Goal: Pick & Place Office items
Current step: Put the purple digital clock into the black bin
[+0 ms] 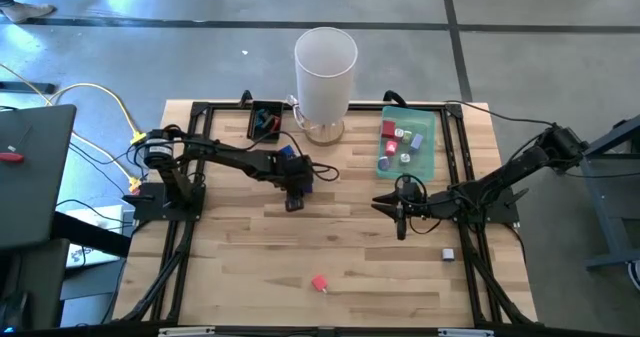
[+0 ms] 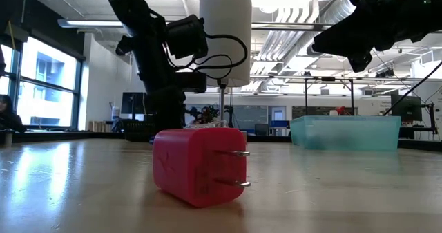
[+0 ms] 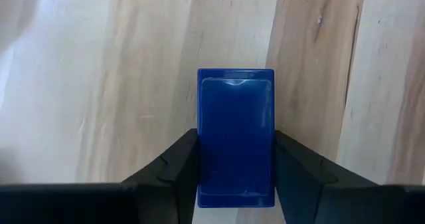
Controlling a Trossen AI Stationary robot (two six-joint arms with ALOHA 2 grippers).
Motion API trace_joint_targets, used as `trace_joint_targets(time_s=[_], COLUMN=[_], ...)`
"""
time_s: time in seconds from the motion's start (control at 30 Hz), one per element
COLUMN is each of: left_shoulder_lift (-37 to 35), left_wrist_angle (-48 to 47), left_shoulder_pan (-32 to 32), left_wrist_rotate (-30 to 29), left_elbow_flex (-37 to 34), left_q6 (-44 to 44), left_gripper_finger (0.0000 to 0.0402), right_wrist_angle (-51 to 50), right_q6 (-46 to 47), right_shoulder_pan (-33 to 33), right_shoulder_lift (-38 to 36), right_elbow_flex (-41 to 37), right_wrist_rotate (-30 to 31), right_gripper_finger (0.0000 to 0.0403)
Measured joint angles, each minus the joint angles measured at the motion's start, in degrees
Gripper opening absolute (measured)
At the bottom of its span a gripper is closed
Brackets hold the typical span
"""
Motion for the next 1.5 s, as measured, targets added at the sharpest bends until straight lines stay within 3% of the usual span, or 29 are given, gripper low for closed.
trace_joint_targets(time_s=[0.17, 0.27, 0.57, 0.83, 1.1, 1.5], left_shoulder_lift=[-0.3, -1.5, -11.1, -22.0, -29.7, -29.1], left_wrist_angle=[-0.3, -2.4, -10.1, -17.7, -24.8, -28.3], left_shoulder_pan=[-1.6, -3.3, -6.7, -6.9, 0.4, 18.7], left_wrist_rotate=[-3.0, -7.8, -10.8, -22.4, -26.5, -25.6], left_elbow_flex=[0.0, -0.1, -0.2, -0.1, -0.1, -0.1], left_q6=[-2.3, -3.2, -6.1, -12.4, -23.3, -31.6], left_gripper_finger=[0.0143, 0.0143, 0.0144, 0.0145, 0.0147, 0.0147], right_wrist_angle=[0.0, 0.0, -0.7, 4.0, 9.2, 9.5], right_q6=[0.0, 0.0, -0.2, -0.3, -1.6, -1.3], right_shoulder_pan=[0.0, 0.0, 0.0, 0.0, 0.0, 0.0], right_shoulder_lift=[0.0, 0.0, 0.9, 5.5, 7.5, 7.5], right_elbow_flex=[0.0, 0.0, 0.0, 0.0, 0.0, 0.0], right_wrist_rotate=[-0.1, -0.2, 0.0, -0.2, -0.2, -0.3], right_gripper_finger=[0.007, 0.007, 0.007, 0.007, 0.007, 0.007])
